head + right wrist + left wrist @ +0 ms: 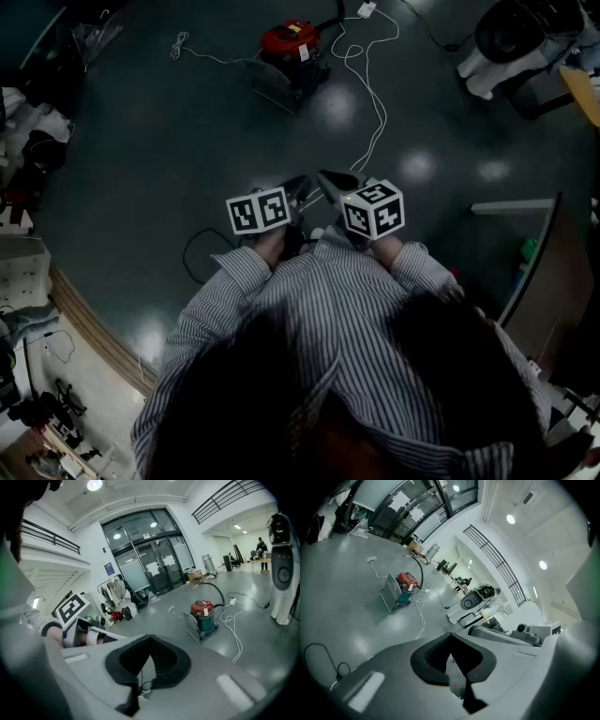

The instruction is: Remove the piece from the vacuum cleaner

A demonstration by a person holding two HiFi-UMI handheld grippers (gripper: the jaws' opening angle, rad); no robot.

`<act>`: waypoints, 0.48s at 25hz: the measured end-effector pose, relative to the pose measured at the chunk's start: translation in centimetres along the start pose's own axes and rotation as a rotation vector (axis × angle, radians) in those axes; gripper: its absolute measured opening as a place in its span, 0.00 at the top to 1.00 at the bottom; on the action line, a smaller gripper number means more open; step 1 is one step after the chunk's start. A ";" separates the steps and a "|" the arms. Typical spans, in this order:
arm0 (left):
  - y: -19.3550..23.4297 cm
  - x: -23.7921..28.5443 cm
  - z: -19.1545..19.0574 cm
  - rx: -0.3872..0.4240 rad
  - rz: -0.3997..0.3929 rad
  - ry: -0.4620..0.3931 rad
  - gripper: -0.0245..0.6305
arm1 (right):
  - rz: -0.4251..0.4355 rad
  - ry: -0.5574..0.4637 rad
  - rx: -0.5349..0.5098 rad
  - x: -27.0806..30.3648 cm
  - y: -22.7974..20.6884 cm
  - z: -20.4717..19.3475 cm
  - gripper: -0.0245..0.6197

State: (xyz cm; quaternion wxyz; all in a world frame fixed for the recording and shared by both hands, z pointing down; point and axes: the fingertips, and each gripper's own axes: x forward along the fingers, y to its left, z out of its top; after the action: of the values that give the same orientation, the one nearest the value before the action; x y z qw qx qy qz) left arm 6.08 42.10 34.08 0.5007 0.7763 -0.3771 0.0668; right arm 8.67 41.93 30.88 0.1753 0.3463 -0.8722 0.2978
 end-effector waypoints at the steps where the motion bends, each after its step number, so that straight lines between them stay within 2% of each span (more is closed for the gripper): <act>1: 0.0 -0.1 0.0 0.002 -0.001 0.001 0.95 | 0.003 0.005 0.002 0.1 0.1 -0.1 0.96; 12: -1.3 -0.3 0.0 0.075 -0.048 0.018 0.95 | 0.031 0.025 -0.008 0.3 1.0 -0.2 0.96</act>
State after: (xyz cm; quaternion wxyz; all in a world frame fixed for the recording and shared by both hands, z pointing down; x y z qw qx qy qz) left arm 6.76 42.54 32.99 0.4761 0.8027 -0.3511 0.0760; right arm 7.81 42.49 30.81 0.1828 0.3283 -0.8764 0.3012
